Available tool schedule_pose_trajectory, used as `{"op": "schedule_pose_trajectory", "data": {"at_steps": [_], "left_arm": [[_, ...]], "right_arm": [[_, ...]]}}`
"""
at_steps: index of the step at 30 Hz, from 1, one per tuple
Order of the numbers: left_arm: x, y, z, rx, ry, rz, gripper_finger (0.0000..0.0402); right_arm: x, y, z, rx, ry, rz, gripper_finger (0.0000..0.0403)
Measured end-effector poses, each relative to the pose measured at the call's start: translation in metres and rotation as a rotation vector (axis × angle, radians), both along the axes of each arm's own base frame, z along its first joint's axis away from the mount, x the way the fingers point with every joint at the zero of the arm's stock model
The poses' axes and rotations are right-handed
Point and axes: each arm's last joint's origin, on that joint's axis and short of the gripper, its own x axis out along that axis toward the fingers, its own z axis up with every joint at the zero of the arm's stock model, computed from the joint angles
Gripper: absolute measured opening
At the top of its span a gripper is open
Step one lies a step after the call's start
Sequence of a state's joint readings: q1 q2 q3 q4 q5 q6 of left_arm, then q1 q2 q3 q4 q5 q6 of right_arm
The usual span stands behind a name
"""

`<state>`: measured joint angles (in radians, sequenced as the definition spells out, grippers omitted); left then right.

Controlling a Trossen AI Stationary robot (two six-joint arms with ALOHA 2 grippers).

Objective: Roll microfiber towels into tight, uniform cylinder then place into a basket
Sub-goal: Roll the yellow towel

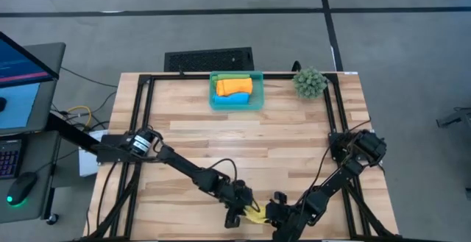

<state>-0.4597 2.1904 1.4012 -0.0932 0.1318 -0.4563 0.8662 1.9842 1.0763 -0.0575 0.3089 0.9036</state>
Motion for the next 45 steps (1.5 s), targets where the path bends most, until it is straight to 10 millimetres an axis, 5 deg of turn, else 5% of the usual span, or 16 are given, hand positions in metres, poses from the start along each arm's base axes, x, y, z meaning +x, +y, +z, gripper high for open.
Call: {"op": "schedule_pose_trajectory", "data": {"at_steps": [10,24,35,45], "left_arm": [[0.004,0.013,-0.001,-0.312,0.228,0.044,0.0029],[0.01,0.033,-0.001,-0.531,0.473,0.22,0.0024],[0.012,0.037,-0.001,-0.542,0.503,0.327,0.0024],[0.009,0.038,-0.002,-0.531,0.546,0.374,0.0024]], "right_arm": [[0.006,0.011,0.008,0.227,-0.045,-0.044,0.0016],[0.005,0.009,0.008,0.467,0.137,-0.361,0.0015],[0.008,-0.005,0.002,0.394,0.197,-0.468,0.0038],[0.012,-0.007,0.002,0.272,0.114,-0.266,0.0061]]}}
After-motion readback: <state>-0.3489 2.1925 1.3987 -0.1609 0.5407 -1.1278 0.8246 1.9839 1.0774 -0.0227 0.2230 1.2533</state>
